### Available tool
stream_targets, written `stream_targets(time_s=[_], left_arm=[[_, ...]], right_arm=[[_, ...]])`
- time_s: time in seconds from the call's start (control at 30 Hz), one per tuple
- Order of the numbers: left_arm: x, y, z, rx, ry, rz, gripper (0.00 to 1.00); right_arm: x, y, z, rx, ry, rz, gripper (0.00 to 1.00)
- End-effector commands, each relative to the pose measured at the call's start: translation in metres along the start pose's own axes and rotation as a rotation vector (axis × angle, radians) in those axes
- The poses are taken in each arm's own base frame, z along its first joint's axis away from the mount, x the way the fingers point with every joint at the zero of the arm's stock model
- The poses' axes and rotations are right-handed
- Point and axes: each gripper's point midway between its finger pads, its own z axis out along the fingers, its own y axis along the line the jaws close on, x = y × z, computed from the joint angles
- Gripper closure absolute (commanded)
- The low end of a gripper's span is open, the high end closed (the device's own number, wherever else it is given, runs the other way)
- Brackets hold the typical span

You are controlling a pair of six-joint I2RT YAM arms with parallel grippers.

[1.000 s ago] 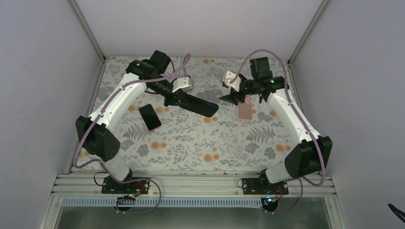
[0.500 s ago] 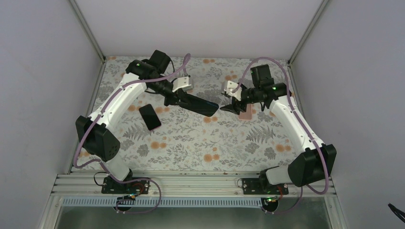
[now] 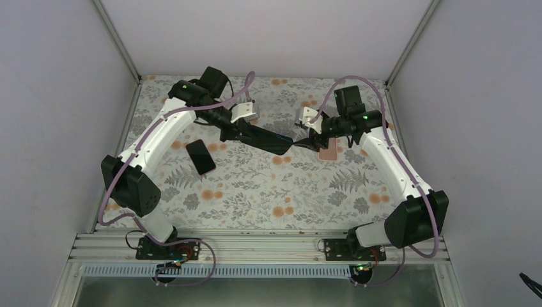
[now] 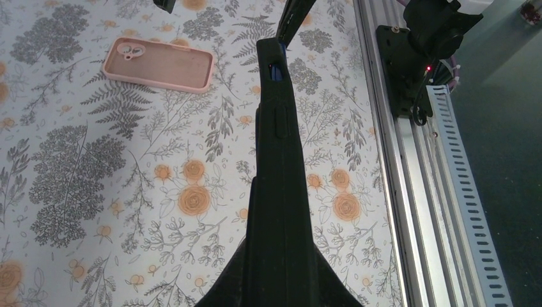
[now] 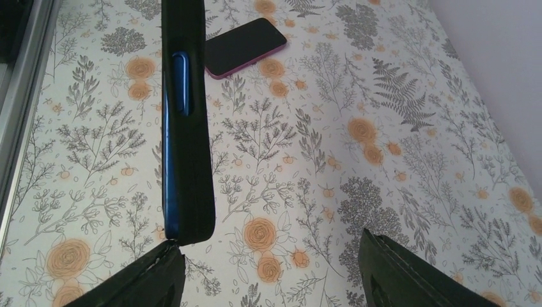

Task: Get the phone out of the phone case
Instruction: Remove the phone case from the phone.

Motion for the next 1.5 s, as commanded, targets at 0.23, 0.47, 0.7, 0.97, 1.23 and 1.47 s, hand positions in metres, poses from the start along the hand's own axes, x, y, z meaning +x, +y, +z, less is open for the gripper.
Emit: stream_targets(time_s=[0.23, 0.47, 0.7, 0.97, 1.23, 1.47], left_arm=[[-0.013, -0.005, -0.002, 0.027, -0.061, 0.027, 0.98], [-0.015, -0.009, -0.001, 0.047, -0.063, 0.030, 0.98], [-0.010, -0.023, 0.004, 0.107, -0.041, 0.033, 0.98], [-0.016, -0.032, 0.002, 0.131, -0.062, 0.048, 0.98], [-0.017, -0.035, 0.004, 0.146, -0.066, 0.053, 0.98], [-0.018, -0.036, 0.005, 0.153, -0.071, 0.055, 0.98]], right_arm=[[-0.007, -0.013, 0.002, 0.042, -0.008, -0.024, 0.30], [-0.014, -0.022, 0.001, 0.062, -0.016, -0.027, 0.31], [-0.012, -0.048, 0.002, 0.147, 0.014, -0.017, 0.32], [-0.013, -0.061, 0.005, 0.175, 0.023, -0.013, 0.32], [-0.014, -0.068, 0.006, 0.191, 0.032, -0.013, 0.32], [-0.022, -0.066, 0.006, 0.171, 0.008, -0.020, 0.32]])
